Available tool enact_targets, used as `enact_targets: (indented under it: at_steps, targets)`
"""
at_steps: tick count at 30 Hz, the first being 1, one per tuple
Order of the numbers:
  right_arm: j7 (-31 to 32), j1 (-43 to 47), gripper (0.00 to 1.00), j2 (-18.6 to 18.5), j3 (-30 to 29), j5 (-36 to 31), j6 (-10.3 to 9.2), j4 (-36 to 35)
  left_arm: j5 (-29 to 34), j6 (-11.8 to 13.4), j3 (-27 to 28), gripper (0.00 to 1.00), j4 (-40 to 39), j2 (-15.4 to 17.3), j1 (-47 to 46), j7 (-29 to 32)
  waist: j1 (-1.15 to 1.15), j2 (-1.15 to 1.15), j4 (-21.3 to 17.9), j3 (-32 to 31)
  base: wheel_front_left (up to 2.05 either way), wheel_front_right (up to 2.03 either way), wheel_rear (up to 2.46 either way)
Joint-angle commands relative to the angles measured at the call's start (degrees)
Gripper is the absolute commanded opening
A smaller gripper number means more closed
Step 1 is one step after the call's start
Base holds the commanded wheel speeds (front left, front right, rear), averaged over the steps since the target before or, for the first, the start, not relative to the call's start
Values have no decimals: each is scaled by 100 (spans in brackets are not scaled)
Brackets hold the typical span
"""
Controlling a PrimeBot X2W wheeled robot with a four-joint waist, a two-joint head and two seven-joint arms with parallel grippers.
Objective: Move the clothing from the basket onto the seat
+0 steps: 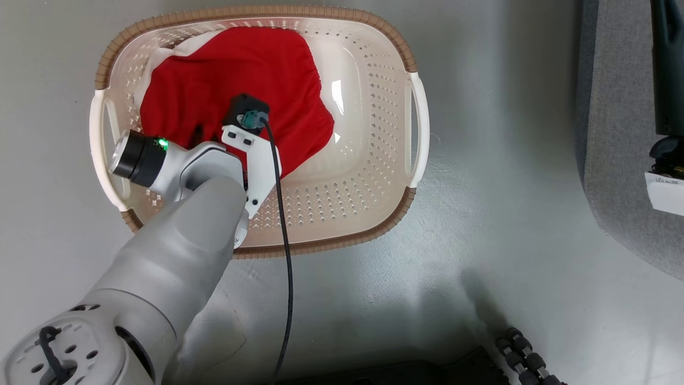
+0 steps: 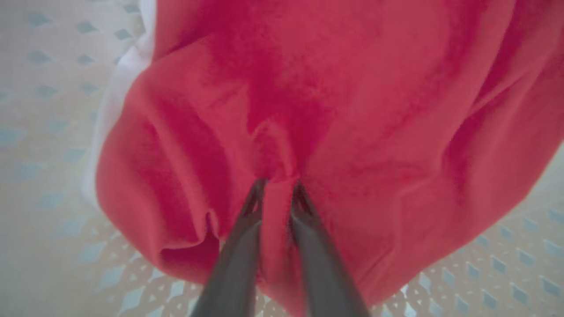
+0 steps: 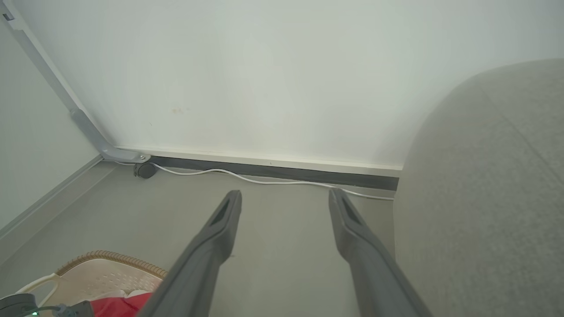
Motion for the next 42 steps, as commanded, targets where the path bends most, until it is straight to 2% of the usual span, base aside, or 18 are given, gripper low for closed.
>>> enact_targets:
  at_steps: [1,5,10,19,26,31,35,42]
  targets:
    - [-34,160,100,-68,28,62,17,-136,12,-26,24,0,-77,42,-37,7,0,0,-1,-12,0,0,0]
    - [-34,145,100,-31,2,76,17,-76,-98,-43,60,0,-128,42,13,-180,0,0,1,-119,0,0,0]
    - [-34,113,100,19,13,74,17,6,-464,-13,337,0,-253,42,229,-753,0,0,-13,-404,0,0,0]
    - [-34,197,100,128,132,187,17,330,-1094,-382,800,0,-284,42,645,-2371,0,0,35,-1181,0,0,0]
    - [-34,373,100,243,233,154,17,682,-1530,-572,1261,0,-470,42,978,-2900,0,0,93,-1963,0,0,0]
    - [-34,530,100,327,251,135,17,905,-1082,-469,1729,0,-959,42,1100,-2910,0,0,194,-2402,0,0,0]
    - [-34,682,100,423,303,67,17,1144,-434,-388,2334,0,-1560,114,1500,-2912,0,0,300,-2836,0,0,0]
    - [-34,921,100,592,487,-112,17,1532,581,-407,3309,0,-2638,221,2352,-2912,0,0,445,-3589,0,0,0]
